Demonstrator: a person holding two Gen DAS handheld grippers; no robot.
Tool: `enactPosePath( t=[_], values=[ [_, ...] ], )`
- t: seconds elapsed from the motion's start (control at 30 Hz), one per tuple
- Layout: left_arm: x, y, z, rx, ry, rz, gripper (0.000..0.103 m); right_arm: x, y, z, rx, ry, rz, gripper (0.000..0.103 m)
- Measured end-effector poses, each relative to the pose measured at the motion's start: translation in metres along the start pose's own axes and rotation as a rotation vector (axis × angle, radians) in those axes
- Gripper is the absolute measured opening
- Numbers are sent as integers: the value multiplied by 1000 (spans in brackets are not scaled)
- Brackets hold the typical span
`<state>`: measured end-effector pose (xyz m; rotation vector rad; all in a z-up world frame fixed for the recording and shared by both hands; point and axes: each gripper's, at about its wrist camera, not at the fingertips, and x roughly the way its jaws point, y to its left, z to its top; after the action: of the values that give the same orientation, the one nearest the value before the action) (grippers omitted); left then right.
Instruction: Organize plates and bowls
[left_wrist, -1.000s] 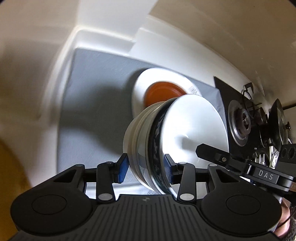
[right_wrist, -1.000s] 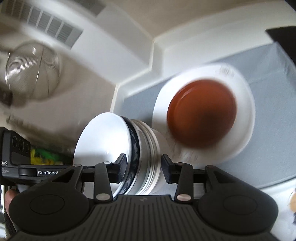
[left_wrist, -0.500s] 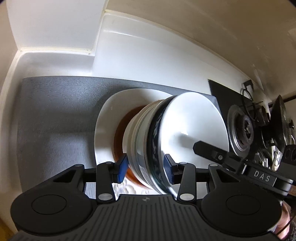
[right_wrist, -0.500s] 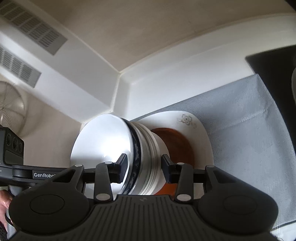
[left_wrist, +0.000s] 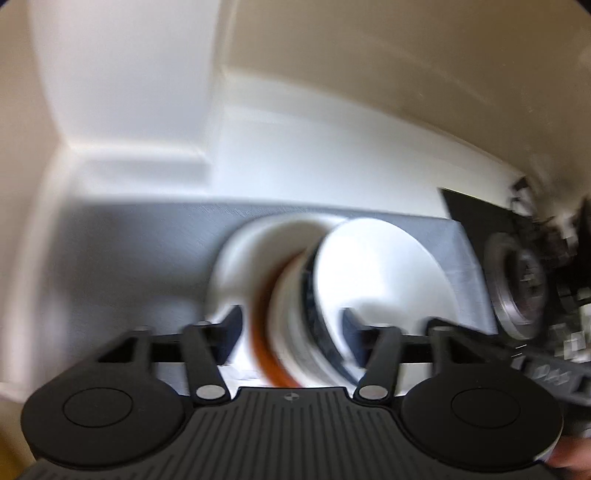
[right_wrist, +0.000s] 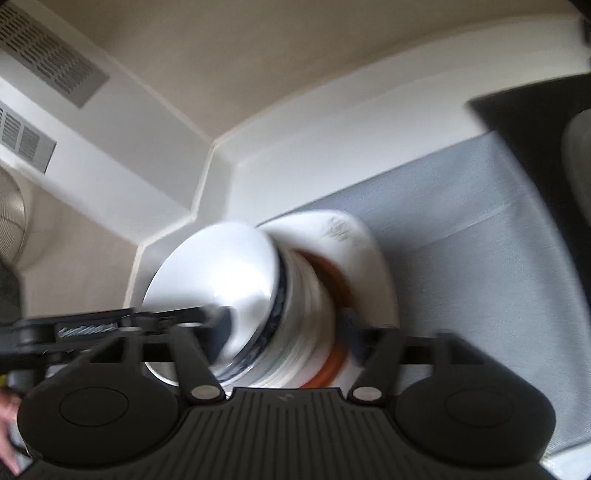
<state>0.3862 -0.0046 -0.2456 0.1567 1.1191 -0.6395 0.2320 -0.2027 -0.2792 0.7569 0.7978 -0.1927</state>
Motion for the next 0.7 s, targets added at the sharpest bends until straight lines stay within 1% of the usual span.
enactPosePath(
  t=[0.03,0.07,0.1,0.17,0.2,0.23,0.3,0.33,0.37,0.4,0.43,0.47,0.53,0.57,0.63,0.7],
  values=[
    [-17,-4,-6,16,-53,50,75,-11,2,-4,-1,-16,-25,78],
    [-36,-8,-13,19,-101,81,75,-25,4,-8,-4,-39,-34,78],
    [-55,-12,-19,14,-134,91,76,-38,8,-14,-24,-56,-43,78],
    [-97,-20,-33,-14,-184,75,87,-65,21,-26,-75,-84,-82,79],
    [-118,-27,-39,-32,-202,70,99,-78,27,-32,-96,-91,-98,79],
    [-138,-35,-45,-46,-217,66,103,-93,35,-39,-118,-102,-106,81],
    [-175,-56,-58,-63,-241,86,103,-125,51,-52,-142,-128,-114,85],
    [-191,-67,-62,-63,-243,111,103,-142,59,-58,-156,-145,-103,88],
    [-205,-79,-69,-60,-241,143,103,-159,68,-65,-177,-160,-97,93],
    [-215,-94,-76,-57,-241,170,103,-175,76,-71,-194,-174,-101,96],
    [-225,-104,-83,-51,-239,189,103,-191,83,-78,-208,-191,-107,101],
    [-235,-115,-90,-37,-237,196,103,-208,89,-85,-221,-208,-103,103],
    [-251,-134,-107,5,-235,173,103,-237,95,-96,-231,-230,-98,103],
    [-258,-143,-115,23,-241,176,103,-249,97,-100,-235,-234,-119,103],
    [-273,-155,-131,39,-249,214,103,-270,103,-111,-269,-241,-167,103],
    [-285,-162,-147,51,-253,228,103,-285,103,-123,-277,-238,-185,103]
  ],
)
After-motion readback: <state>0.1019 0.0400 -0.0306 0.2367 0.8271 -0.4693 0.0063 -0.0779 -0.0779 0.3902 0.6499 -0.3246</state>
